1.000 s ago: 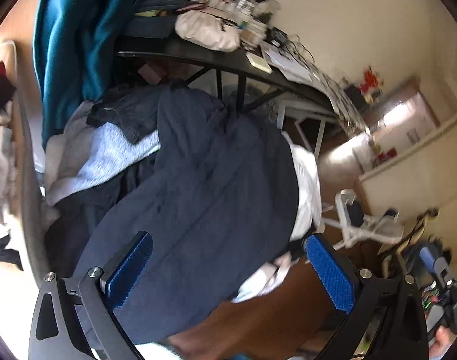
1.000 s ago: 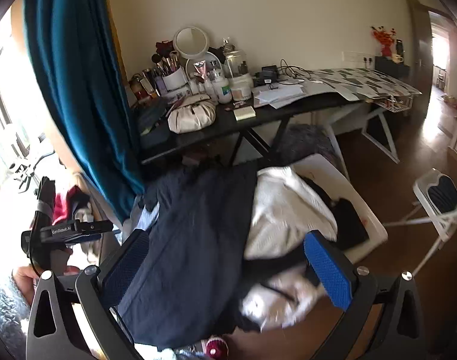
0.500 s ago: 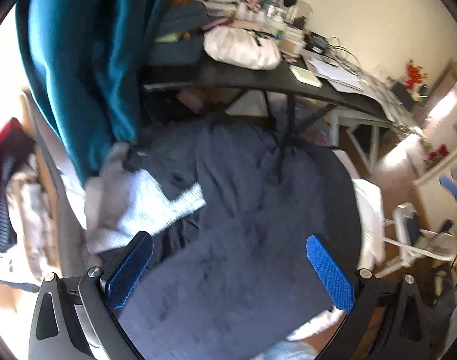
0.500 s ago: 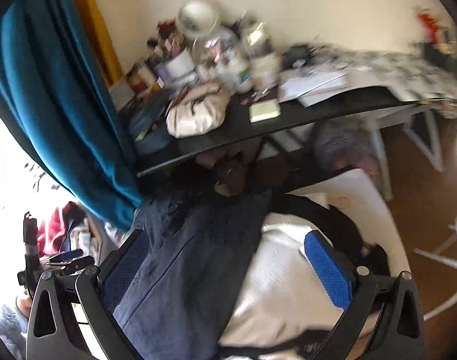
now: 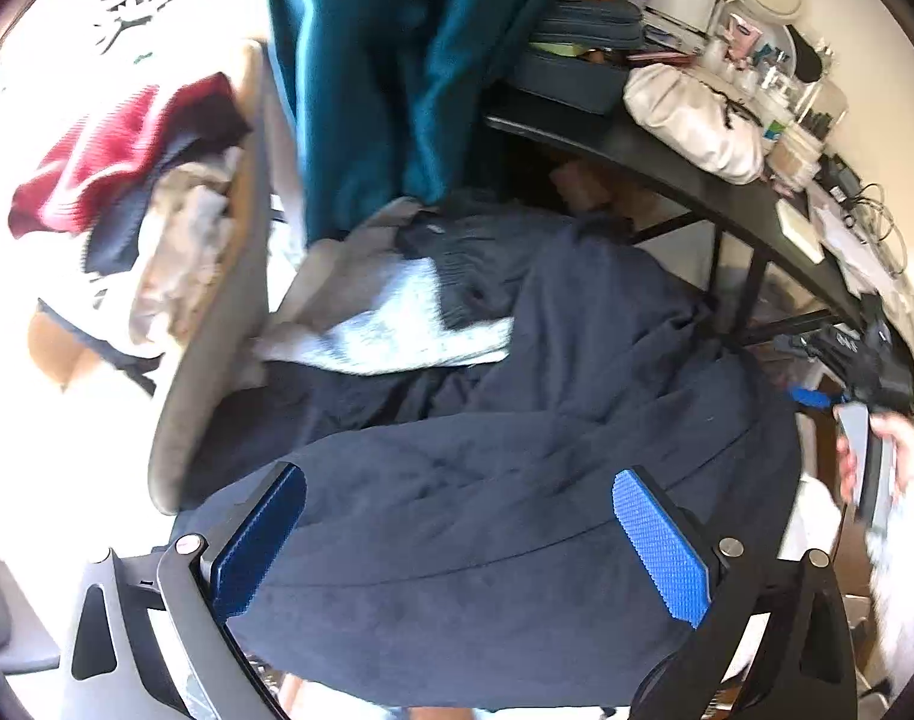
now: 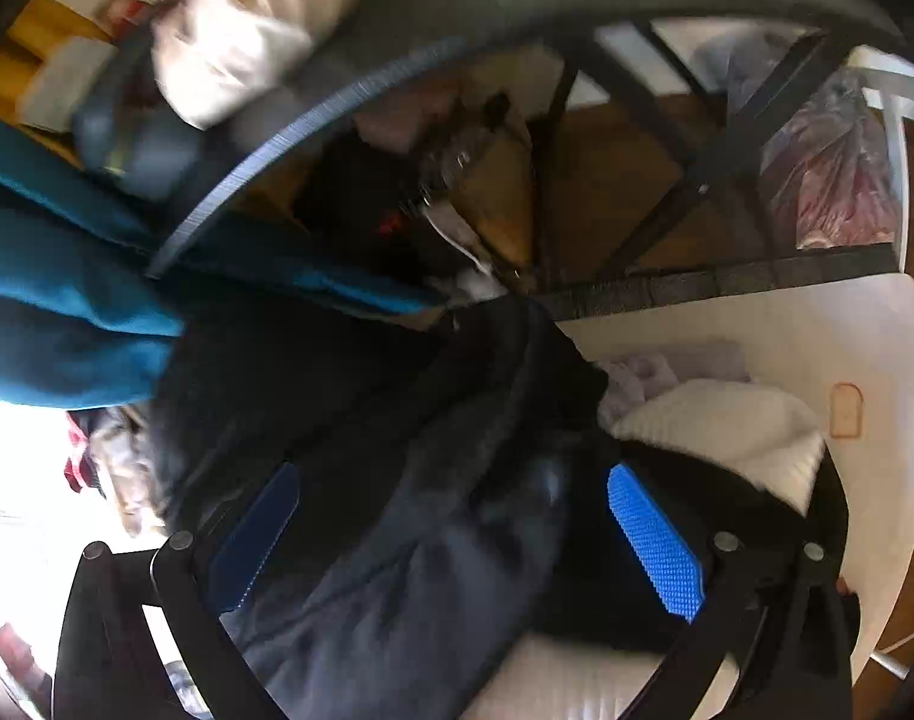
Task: Fold clothes
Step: 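Grasp the black garment with the right gripper while the left gripper approaches it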
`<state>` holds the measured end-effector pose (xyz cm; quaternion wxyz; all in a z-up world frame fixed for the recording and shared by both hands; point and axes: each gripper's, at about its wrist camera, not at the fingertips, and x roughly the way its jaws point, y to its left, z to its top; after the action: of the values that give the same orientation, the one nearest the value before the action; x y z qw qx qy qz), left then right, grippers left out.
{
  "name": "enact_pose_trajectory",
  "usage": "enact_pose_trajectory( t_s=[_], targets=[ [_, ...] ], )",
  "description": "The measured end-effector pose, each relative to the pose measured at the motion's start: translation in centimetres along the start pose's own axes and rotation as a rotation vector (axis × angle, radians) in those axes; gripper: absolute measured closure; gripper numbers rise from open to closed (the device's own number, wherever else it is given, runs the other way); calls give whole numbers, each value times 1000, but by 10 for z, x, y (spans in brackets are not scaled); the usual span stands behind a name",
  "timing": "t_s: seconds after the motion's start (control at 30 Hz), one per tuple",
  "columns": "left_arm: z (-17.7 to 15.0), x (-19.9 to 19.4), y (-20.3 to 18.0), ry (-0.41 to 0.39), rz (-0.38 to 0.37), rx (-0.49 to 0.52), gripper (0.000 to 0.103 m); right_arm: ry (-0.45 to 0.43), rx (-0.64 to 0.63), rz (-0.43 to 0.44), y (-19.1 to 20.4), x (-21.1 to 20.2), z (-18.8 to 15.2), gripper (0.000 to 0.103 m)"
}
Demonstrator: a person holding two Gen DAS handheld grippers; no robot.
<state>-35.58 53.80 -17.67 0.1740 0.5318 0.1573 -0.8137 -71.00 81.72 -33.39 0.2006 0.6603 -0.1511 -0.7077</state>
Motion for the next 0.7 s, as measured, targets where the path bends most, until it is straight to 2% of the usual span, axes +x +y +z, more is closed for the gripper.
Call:
enact_pose_trajectory(
  t_s=[0.07, 0.1, 0.17, 0.2, 0.23, 0.27, 0.3, 0.33, 0.47, 0.6, 0.7],
  targets=[
    [-6, -3, 0, -7, 27, 5, 0, 46, 5, -5, 1, 20, 8, 3],
    [-9, -3, 0, -13, 35, 11, 0, 48, 0, -18, 3, 25, 10, 22],
    [-17, -1, 0, -24, 44, 20, 0, 51, -21, -69, 10, 32, 12, 51],
    [-20, 2, 1, -23, 46, 22, 0, 55, -31, -92, 14, 34, 12, 52],
    [-22, 5, 2, -18, 45, 24, 0, 60, -37, -73, 16, 35, 12, 55],
    [-25, 10, 4, -10, 40, 23, 0, 61, -45, -65, 17, 33, 10, 64],
    [-27, 15, 8, 3, 25, 15, 0, 53, -55, -81, 18, 29, 9, 86],
    [-29, 20, 11, 16, 8, 4, 0, 43, -66, -96, 18, 25, 8, 89],
    [-39, 37, 23, 64, -82, -27, 0, -64, -106, -58, 31, -19, -1, 94],
    [-52, 54, 22, 92, -117, 67, 0, -167, -132, 34, 55, -86, -25, 95],
    [-61, 65, 22, 87, -130, 160, 0, -210, -156, 53, 69, -130, -50, 95]
  ],
)
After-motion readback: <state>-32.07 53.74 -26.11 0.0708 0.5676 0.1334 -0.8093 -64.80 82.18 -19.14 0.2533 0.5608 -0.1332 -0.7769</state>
